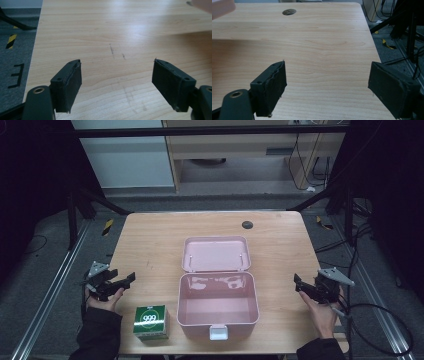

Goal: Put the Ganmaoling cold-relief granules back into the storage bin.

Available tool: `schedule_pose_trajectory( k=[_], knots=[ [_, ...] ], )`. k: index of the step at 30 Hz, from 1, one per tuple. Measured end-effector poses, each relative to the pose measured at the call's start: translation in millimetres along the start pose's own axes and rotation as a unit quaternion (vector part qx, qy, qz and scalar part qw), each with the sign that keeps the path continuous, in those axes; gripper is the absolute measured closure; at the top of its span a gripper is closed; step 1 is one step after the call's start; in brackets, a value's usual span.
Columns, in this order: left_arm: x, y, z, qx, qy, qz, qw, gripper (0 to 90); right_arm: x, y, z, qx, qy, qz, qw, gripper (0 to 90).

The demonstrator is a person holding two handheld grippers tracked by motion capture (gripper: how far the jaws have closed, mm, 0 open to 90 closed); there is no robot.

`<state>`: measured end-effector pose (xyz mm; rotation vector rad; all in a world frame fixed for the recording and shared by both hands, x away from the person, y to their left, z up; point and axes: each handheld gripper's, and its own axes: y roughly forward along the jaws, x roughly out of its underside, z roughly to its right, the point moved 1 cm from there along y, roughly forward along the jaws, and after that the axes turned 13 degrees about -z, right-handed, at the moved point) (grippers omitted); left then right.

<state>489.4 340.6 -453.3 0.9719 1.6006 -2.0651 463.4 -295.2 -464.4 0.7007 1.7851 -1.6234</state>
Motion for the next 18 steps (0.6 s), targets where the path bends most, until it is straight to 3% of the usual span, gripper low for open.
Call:
schedule_pose_trajectory(
  k=[8,14,18],
  knots=[
    [-4.9,-13.2,3.4,0.026,0.020,-0.003,0.9994,26.4,4.6,-6.4,-2.2,-0.003,-0.025,0.002,0.9997,15.2],
    [-15.4,-27.0,7.0,0.070,0.062,-0.007,0.9955,26.2,2.5,-5.2,-4.4,-0.015,-0.031,-0.006,0.9994,14.4],
    [-20.6,-36.6,7.8,0.074,0.084,-0.002,0.9937,27.1,0.4,-6.9,-3.8,-0.014,-0.026,-0.003,0.9996,13.9]
  ],
)
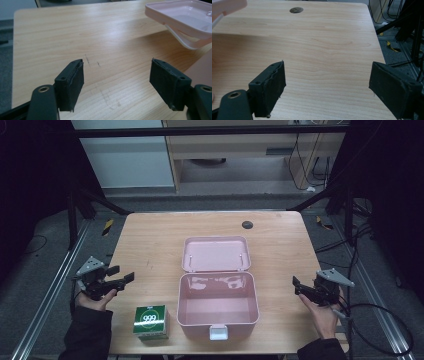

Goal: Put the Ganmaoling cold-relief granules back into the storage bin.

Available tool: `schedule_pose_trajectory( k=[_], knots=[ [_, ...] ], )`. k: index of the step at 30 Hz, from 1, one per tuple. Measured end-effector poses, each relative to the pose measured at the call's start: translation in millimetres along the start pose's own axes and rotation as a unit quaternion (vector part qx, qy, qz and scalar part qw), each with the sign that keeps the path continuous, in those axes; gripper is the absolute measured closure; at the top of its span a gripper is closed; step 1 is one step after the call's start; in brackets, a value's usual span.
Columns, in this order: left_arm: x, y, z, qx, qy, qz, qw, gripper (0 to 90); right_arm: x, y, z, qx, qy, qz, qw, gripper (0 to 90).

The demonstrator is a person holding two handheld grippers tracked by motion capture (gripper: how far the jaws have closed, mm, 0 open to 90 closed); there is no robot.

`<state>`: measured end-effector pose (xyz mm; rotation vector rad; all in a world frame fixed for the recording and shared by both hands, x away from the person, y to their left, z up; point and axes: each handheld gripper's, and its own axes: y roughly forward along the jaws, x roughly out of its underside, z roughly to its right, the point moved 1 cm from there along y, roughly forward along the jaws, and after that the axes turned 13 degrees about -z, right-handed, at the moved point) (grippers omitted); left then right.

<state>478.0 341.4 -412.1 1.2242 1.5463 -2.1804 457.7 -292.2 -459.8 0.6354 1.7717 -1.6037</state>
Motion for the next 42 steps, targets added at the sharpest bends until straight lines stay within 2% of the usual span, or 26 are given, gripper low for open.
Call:
schedule_pose_trajectory(
  k=[1,3,4,5,7,8,9,10,11,14,15,17,18,19,20,22,26,27,29,30,31,33,39,40,42],
  knots=[
    [-5.0,-8.3,2.5,-0.003,0.024,-0.003,0.9997,27.2,-0.8,-1.0,0.1,0.000,-0.001,0.002,1.0000,14.0],
    [-6.7,-11.1,3.6,-0.003,0.032,-0.004,0.9995,27.2,-1.0,-1.3,-0.1,-0.001,-0.001,0.002,1.0000,14.0],
    [-9.3,-15.7,5.5,-0.004,0.044,-0.005,0.9990,27.2,-1.0,-1.4,-0.4,-0.002,-0.002,0.003,1.0000,14.0],
    [-12.8,-21.3,7.7,0.005,0.059,-0.007,0.9982,26.8,-0.8,-1.4,-1.5,-0.002,-0.004,0.002,1.0000,14.0],
    [-15.9,-26.1,9.7,0.016,0.073,-0.011,0.9971,26.1,-0.6,-1.0,-2.4,-0.002,-0.008,0.001,1.0000,14.0],
    [-15.9,-26.1,9.7,0.016,0.073,-0.011,0.9971,25.9,-0.3,-1.1,-2.9,-0.001,-0.010,0.000,0.9999,14.0],
    [-17.8,-29.2,11.3,0.030,0.086,-0.017,0.9957,25.8,-0.1,-1.2,-3.5,0.000,-0.014,0.000,0.9999,14.0],
    [-17.8,-29.2,11.3,0.030,0.086,-0.017,0.9957,25.5,0.1,-1.2,-4.0,-0.001,-0.017,-0.001,0.9999,14.0],
    [-18.6,-31.5,12.6,0.041,0.101,-0.031,0.9936,25.4,0.3,-1.0,-4.3,0.001,-0.020,-0.002,0.9998,14.0],
    [-18.4,-33.3,14.1,0.042,0.122,-0.053,0.9902,25.4,0.8,-0.5,-5.5,-0.002,-0.025,-0.004,0.9997,13.6],
    [-18.4,-33.3,14.1,0.042,0.122,-0.053,0.9902,25.4,0.8,-0.5,-5.5,-0.002,-0.025,-0.004,0.9997,13.6],
    [-17.4,-34.7,15.9,0.059,0.140,-0.065,0.9862,25.4,1.1,0.7,-5.8,0.002,-0.029,-0.008,0.9995,12.8],
    [-17.4,-34.7,15.9,0.059,0.140,-0.065,0.9862,25.2,1.1,0.7,-5.8,0.002,-0.029,-0.008,0.9995,12.8],
    [-17.0,-34.8,17.4,0.065,0.149,-0.071,0.9841,24.8,1.2,0.9,-5.9,0.000,-0.030,-0.008,0.9995,12.5],
    [-16.1,-34.5,20.2,0.075,0.162,-0.077,0.9808,24.6,1.3,0.9,-5.9,0.000,-0.030,-0.008,0.9995,12.3],
    [-15.3,-33.4,23.8,0.089,0.179,-0.089,0.9757,23.9,1.6,1.1,-5.9,-0.001,-0.032,-0.008,0.9995,12.1],
    [-14.1,-29.7,31.8,0.103,0.211,-0.115,0.9652,22.9,2.1,1.9,-5.8,-0.002,-0.036,-0.007,0.9993,12.0],
    [-14.1,-29.7,31.8,0.103,0.211,-0.115,0.9652,22.7,2.1,1.9,-5.8,-0.002,-0.036,-0.007,0.9993,12.0],
    [-14.0,-26.0,36.9,0.109,0.225,-0.131,0.9592,22.0,2.3,2.0,-6.0,-0.005,-0.038,-0.008,0.9992,12.0],
    [-14.0,-26.0,36.9,0.109,0.225,-0.131,0.9592,21.5,2.3,2.2,-6.0,-0.006,-0.039,-0.009,0.9992,12.0],
    [-14.3,-23.9,40.0,0.114,0.237,-0.141,0.9545,20.9,2.4,2.4,-6.0,-0.006,-0.041,-0.009,0.9991,12.0],
    [-14.7,-22.4,43.1,0.116,0.246,-0.149,0.9506,19.5,2.7,2.9,-6.1,-0.007,-0.043,-0.011,0.9990,11.9],
    [-14.2,-20.8,51.7,0.122,0.277,-0.175,0.9368,18.9,3.5,4.9,-6.7,-0.011,-0.048,-0.018,0.9986,10.4],
    [-14.2,-20.8,51.7,0.122,0.277,-0.175,0.9368,18.8,3.5,4.9,-6.7,-0.011,-0.048,-0.018,0.9986,10.4],
    [-14.4,-21.3,56.0,0.126,0.290,-0.186,0.9304,18.7,3.4,5.9,-7.3,-0.011,-0.052,-0.020,0.9984,10.0]
  ],
)
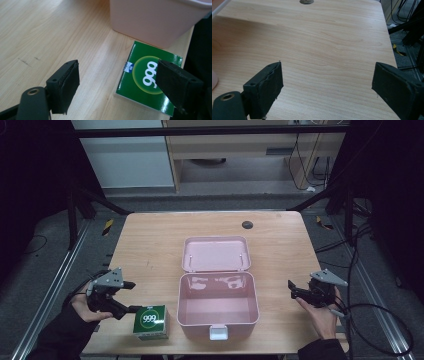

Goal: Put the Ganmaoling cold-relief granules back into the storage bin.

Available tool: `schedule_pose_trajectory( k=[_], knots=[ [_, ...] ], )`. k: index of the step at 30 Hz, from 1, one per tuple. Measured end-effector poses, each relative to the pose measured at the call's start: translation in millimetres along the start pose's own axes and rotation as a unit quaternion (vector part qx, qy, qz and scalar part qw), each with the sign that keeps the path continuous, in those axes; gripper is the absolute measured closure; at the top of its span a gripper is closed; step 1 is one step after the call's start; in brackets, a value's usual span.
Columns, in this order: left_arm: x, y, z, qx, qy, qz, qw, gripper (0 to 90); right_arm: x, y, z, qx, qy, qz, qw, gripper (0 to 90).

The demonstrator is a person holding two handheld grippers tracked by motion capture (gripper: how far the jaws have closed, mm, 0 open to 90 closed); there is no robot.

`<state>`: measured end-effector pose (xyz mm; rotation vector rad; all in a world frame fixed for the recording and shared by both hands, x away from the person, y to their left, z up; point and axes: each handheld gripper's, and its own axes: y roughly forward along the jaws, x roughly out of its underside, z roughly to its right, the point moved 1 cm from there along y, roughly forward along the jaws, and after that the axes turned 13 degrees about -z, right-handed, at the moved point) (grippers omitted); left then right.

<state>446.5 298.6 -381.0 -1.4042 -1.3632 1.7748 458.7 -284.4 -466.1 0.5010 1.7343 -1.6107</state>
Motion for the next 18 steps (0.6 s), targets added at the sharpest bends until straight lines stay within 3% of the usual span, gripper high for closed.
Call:
schedule_pose_trajectory(
  k=[7,18],
  knots=[
    [-6.6,-0.6,6.1,0.008,0.023,-0.031,0.9992,17.2,0.4,0.4,-0.1,0.000,-0.001,-0.003,1.0000,9.3],
    [-15.9,8.1,19.2,0.031,0.056,-0.055,0.9964,13.2,1.7,2.7,0.0,0.000,-0.007,-0.013,0.9999,7.5]
  ],
)
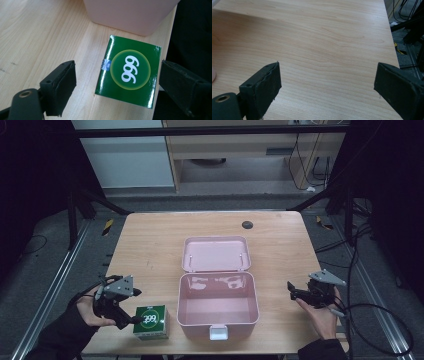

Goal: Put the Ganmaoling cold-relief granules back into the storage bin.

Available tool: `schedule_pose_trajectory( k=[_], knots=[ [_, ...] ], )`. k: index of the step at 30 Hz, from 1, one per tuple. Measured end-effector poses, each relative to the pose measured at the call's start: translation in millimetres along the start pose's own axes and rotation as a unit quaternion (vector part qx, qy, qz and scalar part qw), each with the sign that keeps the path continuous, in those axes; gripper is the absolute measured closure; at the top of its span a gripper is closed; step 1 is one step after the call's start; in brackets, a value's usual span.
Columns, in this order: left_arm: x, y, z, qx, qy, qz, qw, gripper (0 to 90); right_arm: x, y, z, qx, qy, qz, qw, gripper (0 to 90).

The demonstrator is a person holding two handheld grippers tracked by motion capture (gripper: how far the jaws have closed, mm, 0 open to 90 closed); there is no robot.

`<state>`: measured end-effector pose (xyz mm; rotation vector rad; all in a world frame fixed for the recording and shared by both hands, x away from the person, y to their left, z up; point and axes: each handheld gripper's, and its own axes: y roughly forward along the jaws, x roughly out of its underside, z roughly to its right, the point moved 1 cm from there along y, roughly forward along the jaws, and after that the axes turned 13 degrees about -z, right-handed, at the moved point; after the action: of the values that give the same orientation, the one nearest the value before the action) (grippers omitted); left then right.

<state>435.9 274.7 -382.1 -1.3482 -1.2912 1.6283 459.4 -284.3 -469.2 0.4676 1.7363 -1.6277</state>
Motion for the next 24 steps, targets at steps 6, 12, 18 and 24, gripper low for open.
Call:
schedule_pose_trajectory(
  k=[6,12,18,24],
  knots=[
    [-4.5,9.2,4.6,0.004,0.015,-0.020,0.9997,11.2,0.6,-0.4,-0.5,-0.002,-0.002,0.000,1.0000,7.3],
    [-9.9,15.1,7.0,0.001,0.025,-0.033,0.9991,9.5,0.9,0.5,-0.4,-0.002,-0.004,-0.003,1.0000,6.6],
    [-14.0,18.8,10.6,0.001,0.036,-0.038,0.9986,7.7,1.2,1.8,-0.8,-0.002,-0.005,-0.008,1.0000,6.2],
    [-18.9,22.4,12.3,0.001,0.045,-0.046,0.9979,6.3,1.5,2.5,-0.8,-0.003,-0.007,-0.010,0.9999,5.5]
  ],
)
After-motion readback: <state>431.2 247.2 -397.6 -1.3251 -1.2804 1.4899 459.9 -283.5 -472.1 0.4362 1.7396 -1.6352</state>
